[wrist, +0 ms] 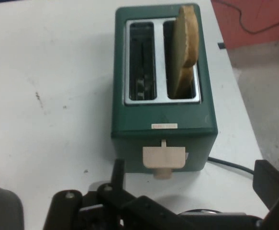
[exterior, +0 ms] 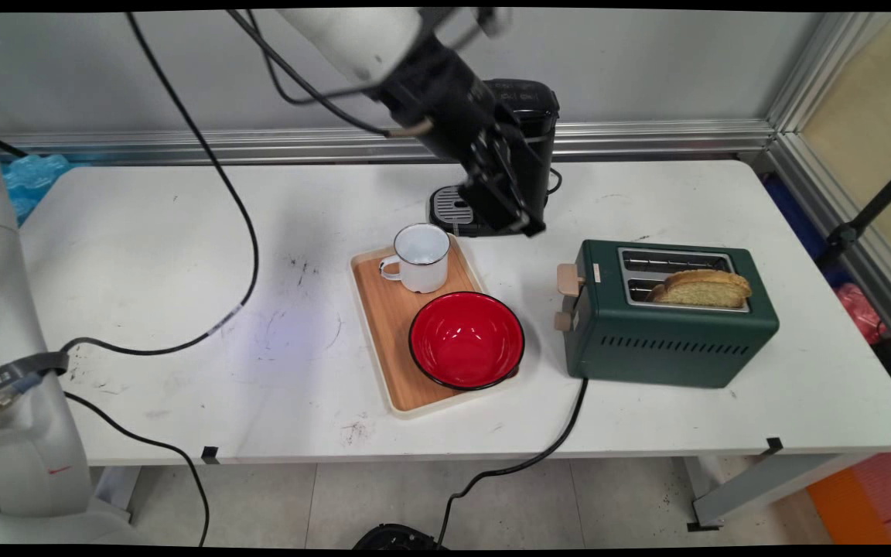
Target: Press the toaster switch
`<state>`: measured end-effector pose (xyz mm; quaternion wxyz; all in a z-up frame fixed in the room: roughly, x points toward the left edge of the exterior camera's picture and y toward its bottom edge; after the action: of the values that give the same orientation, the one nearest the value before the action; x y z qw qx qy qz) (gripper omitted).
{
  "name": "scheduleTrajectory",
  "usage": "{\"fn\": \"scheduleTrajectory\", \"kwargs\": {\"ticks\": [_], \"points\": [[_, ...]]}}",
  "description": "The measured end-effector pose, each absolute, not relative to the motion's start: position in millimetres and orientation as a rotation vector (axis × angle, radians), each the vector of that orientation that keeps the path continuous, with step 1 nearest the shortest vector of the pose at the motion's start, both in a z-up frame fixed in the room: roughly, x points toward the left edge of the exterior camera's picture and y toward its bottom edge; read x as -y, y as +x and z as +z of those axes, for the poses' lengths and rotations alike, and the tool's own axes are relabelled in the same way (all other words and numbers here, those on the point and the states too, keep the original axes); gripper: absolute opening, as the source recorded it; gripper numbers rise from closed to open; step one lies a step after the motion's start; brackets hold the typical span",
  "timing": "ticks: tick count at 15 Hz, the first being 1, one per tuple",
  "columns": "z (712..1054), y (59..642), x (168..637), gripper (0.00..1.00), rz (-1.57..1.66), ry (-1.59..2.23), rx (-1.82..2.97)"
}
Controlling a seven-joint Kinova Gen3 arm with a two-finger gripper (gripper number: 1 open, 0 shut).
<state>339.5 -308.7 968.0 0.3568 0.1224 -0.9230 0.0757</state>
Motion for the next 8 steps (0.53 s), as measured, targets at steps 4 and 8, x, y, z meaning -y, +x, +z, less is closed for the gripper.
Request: {"fn": "scheduleTrajectory", "kwargs": {"ticks": [4, 8], "points": [[942.9, 318.1, 318.2, 1.00, 0.191, 0.271, 2.432], [926.8, 304.2, 325.3, 0.00, 0.198, 0.241, 2.458]]}}
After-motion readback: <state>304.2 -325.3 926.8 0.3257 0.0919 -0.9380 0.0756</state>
